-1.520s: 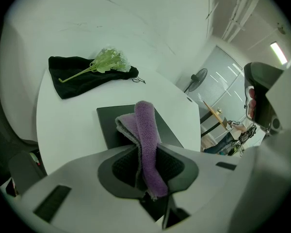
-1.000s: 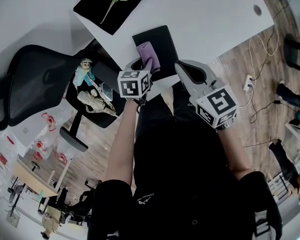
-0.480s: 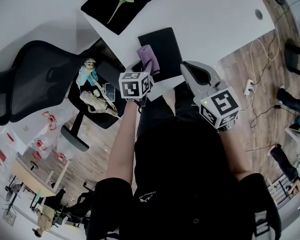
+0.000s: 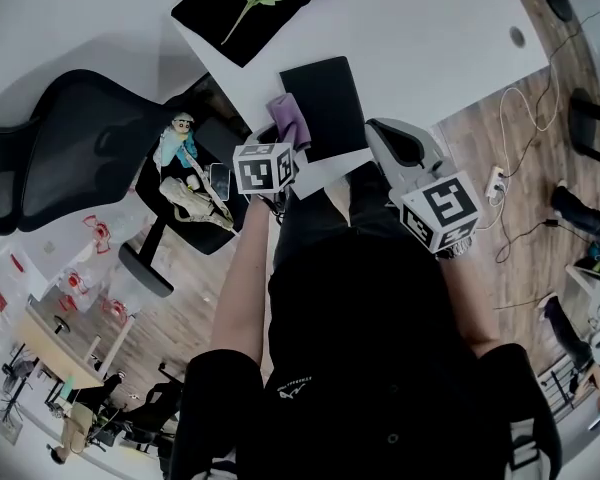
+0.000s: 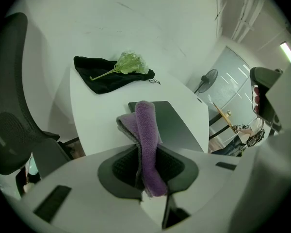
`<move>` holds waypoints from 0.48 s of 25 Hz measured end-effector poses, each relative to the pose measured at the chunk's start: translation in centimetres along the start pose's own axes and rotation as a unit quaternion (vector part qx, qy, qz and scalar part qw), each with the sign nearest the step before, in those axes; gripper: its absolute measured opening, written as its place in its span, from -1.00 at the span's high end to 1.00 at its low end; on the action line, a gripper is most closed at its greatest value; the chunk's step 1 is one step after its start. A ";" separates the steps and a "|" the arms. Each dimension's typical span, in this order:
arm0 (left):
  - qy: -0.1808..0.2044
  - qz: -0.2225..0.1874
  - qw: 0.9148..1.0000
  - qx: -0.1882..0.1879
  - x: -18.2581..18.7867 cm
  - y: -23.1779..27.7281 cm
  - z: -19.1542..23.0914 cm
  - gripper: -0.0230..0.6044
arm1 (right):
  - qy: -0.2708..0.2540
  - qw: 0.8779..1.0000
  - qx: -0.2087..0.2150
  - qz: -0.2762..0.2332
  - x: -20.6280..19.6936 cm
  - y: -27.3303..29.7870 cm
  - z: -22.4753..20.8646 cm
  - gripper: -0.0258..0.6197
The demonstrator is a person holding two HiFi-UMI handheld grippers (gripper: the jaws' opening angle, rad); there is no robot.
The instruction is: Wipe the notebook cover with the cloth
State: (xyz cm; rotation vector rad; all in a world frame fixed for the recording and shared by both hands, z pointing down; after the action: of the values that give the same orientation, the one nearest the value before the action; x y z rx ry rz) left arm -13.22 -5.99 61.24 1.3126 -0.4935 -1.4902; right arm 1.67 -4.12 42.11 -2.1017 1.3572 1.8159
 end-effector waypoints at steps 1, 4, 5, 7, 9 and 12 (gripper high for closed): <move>-0.001 0.000 1.000 0.004 -0.1 -0.2 0.2 0.66 | -0.005 1.000 0.001 0.000 0.1 -0.1 0.0 0.91; -0.008 0.000 1.000 0.016 -0.4 -0.8 0.7 0.67 | -0.009 1.000 -0.001 0.000 0.3 -0.4 -0.1 0.91; -0.011 -0.003 1.000 0.018 -0.6 -0.9 0.8 0.67 | -0.009 1.000 -0.002 -0.002 0.4 -0.5 -0.2 0.91; -0.014 -0.014 1.000 0.017 -1.2 -0.6 1.2 0.67 | -0.010 1.000 -0.002 -0.005 0.6 -0.8 -0.5 0.91; -0.017 -0.019 0.999 0.018 -1.7 -0.5 1.4 0.67 | -0.010 1.000 -0.001 -0.007 0.8 -1.0 -0.8 0.91; -0.018 -0.012 0.999 0.030 -1.0 -1.8 0.7 0.67 | -0.012 1.000 0.002 -0.010 1.1 -1.3 -1.2 0.91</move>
State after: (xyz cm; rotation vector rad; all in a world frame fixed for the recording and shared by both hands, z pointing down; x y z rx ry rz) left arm -14.78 -4.65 60.50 1.3440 -0.5504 -1.5305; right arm 3.39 -4.59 40.97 -2.0782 1.3277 1.8226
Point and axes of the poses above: the fingertips, and each gripper's own axes: y forward along the fingers, z to its left, x out of its top, the point moved 2 cm from there along -y, backward along the fingers, and after that the axes turned 3 degrees about x, right-handed, at the moved point
